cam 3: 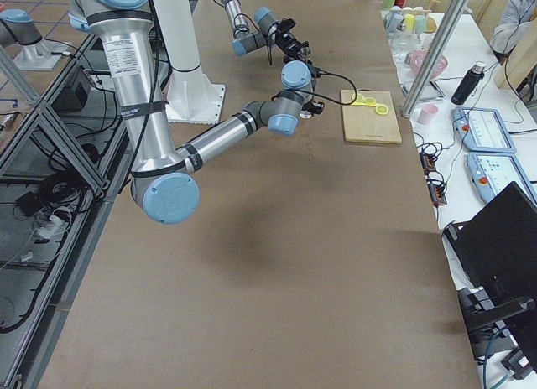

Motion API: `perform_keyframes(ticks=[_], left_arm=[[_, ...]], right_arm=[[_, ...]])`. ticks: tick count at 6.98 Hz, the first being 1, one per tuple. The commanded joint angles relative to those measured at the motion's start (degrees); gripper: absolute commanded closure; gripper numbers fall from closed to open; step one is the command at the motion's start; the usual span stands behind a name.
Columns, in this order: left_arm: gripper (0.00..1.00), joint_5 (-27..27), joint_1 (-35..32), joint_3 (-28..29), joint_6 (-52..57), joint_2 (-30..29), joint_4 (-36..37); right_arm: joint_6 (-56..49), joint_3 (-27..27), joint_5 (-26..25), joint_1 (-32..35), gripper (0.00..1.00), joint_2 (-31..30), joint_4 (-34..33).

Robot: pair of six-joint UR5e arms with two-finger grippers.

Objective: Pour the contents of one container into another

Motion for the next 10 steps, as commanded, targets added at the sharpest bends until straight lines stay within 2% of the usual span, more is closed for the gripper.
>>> perform_keyframes(ticks=[1,3,6,8,9,10], left_arm=[[1.0,-1.6,-6.1,-5.2,-0.1,10.6,-0.3],[1.0,-2.2,-11.3,-5.7,-0.3,16.2,-0.9],[1.0,-1.5,-12.5,-4.6,-1.9,18.8,-2.2],[1.0,1.4,-12.4,-3.5,-13.1,18.0,-3.0],[1.0,1.5,-12.4,-3.4,-14.1,17.7,-3.0],[1.0,2.6,-12.0,-2.8,-21.9,17.0,-2.9]], right_arm=[[1.2,-8.7,1.9,0.2,1.0,-1.5,14.7],[1.1,-15.5,4.0,0.1,1.0,-1.4,23.8],[1.1,-23.7,5.6,-1.5,1.0,0.6,32.6],[1.1,-31.2,6.0,-4.0,1.0,3.8,38.9],[1.1,-34.8,6.1,-5.1,1.0,5.8,41.5],[1.1,-38.0,7.4,-5.3,1.0,7.5,42.4]])
